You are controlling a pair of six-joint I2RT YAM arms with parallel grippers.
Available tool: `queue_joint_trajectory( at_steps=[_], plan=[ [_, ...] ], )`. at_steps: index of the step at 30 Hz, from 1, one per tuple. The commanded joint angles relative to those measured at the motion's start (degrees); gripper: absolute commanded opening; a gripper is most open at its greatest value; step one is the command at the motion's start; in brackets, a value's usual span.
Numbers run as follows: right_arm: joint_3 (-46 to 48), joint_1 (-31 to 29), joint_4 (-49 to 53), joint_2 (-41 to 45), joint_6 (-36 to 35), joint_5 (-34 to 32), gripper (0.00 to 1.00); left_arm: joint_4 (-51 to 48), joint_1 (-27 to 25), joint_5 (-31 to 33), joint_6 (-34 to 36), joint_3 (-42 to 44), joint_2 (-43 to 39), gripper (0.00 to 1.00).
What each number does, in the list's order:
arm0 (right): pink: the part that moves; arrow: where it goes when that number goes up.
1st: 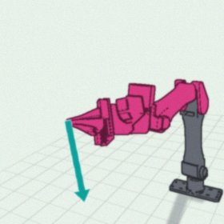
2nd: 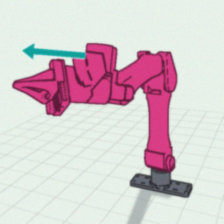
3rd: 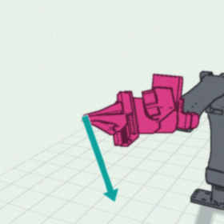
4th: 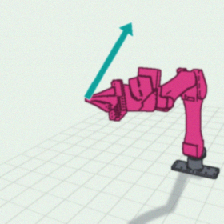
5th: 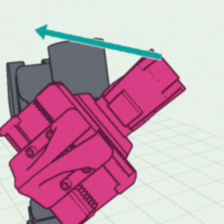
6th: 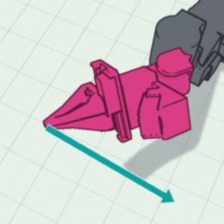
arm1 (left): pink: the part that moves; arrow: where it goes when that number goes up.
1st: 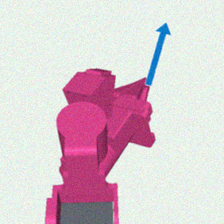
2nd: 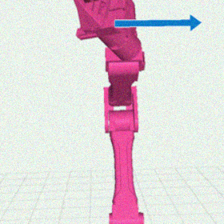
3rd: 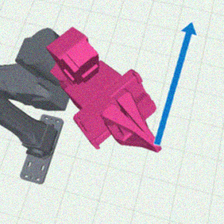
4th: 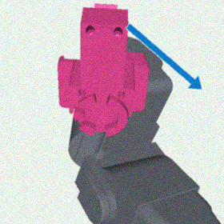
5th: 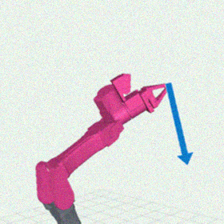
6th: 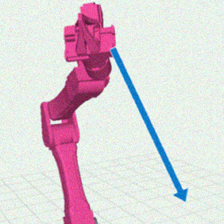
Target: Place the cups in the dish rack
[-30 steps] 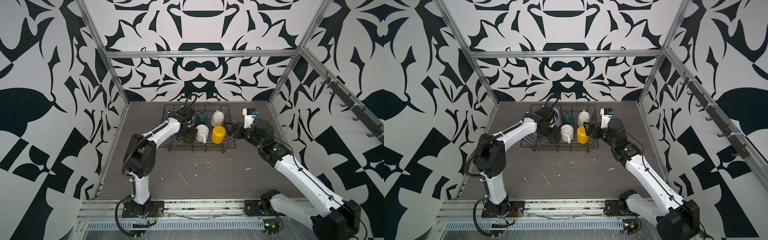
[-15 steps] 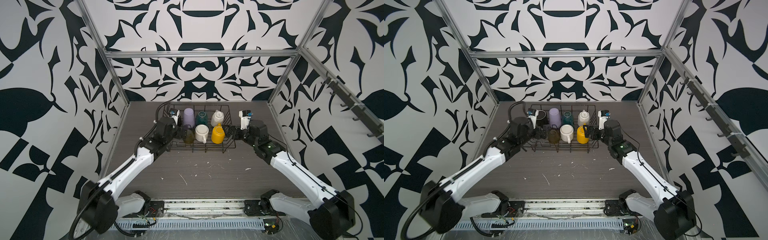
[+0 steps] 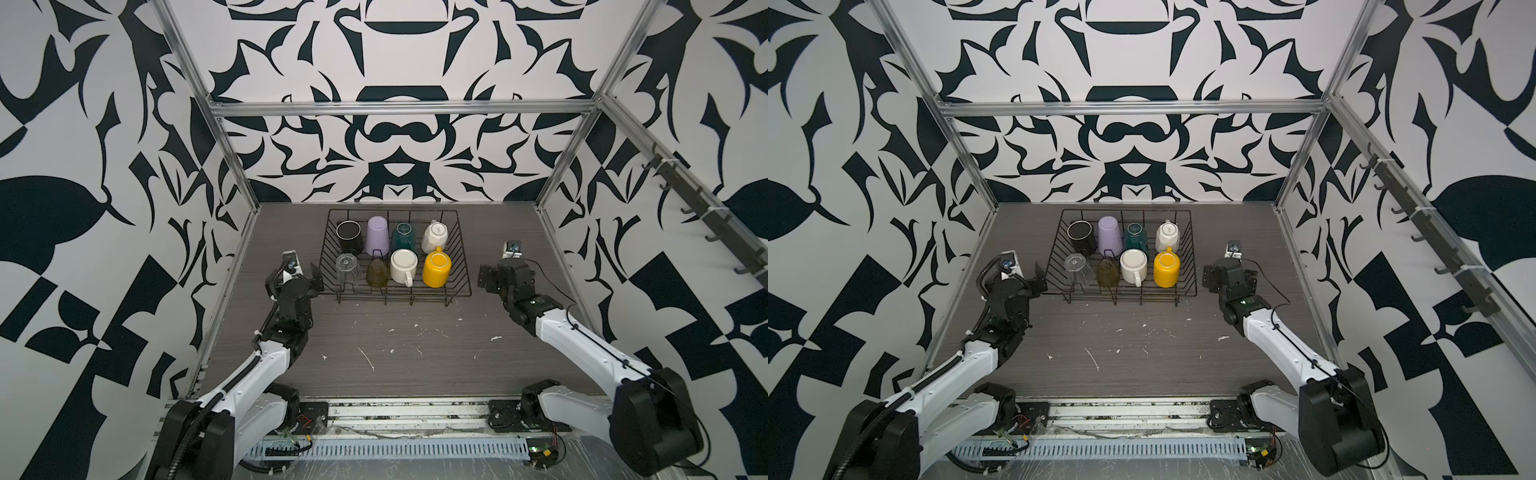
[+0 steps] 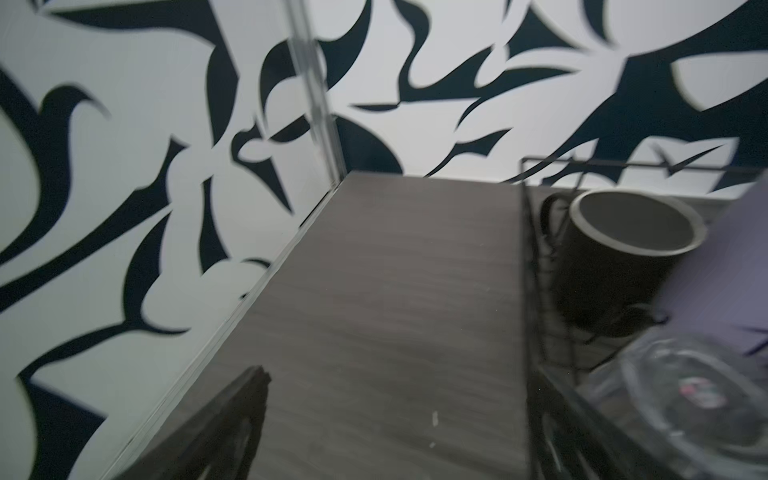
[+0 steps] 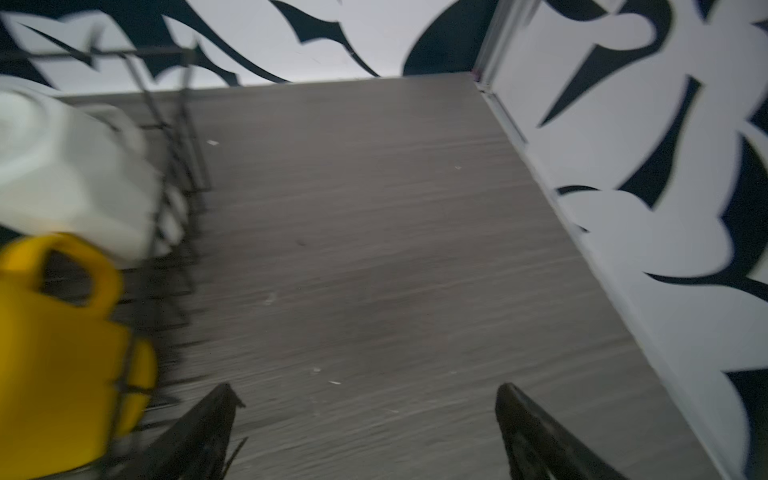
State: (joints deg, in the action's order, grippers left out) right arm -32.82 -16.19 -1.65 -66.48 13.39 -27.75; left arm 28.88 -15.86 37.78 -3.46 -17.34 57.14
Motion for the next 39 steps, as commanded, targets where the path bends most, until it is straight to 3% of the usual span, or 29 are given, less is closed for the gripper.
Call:
queue_joint_trajectory(
  at_steps=[1,5,10,14,16,20,24,26,28,30,39],
  plan=[
    [5.47,0.01,-14.17,-1.25,-5.35,-12.44,0.99,7.75,2.95,3.06,-1.45,1.93,0.82,0.99],
    [10.86,0.61,-29.58,-6.43,-8.46,-13.50,0.99,12.38,6.15,1.69,-1.55,3.10,6.39,0.99],
    [8.15,0.84,-35.18,-14.88,-11.08,-12.13,1.00,25.81,7.42,1.58,1.43,3.13,19.07,0.99],
    [10.55,1.46,-47.97,-19.98,-14.31,-10.50,1.00,33.89,9.47,-2.68,0.12,2.26,27.36,0.99],
    [11.18,1.51,-52.27,-22.04,-16.18,-10.48,1.00,41.39,9.39,-3.15,2.94,1.99,32.56,0.99],
    [11.99,2.56,-51.29,-20.81,-14.43,-7.15,1.00,27.66,10.80,-6.88,-0.08,-1.33,29.05,0.99],
    [10.85,5.17,-48.06,-20.72,-13.84,0.33,1.00,29.62,13.53,-15.71,-0.30,-1.29,32.01,0.99],
    [12.53,6.95,-50.05,-21.11,-12.64,4.79,1.00,36.26,13.57,-15.29,1.23,-0.11,34.68,0.99],
    [15.29,6.24,-60.92,-25.01,-15.82,5.13,1.00,30.34,13.57,-15.95,-0.06,-1.12,32.44,0.99],
    [14.71,5.89,-55.54,-22.78,-14.58,5.71,1.00,29.34,13.65,-16.16,-0.14,-1.86,32.79,0.99],
    [14.30,5.89,-56.33,-23.66,-13.88,1.16,1.00,30.49,13.74,-15.13,-0.14,-1.90,33.36,0.99]
  ],
)
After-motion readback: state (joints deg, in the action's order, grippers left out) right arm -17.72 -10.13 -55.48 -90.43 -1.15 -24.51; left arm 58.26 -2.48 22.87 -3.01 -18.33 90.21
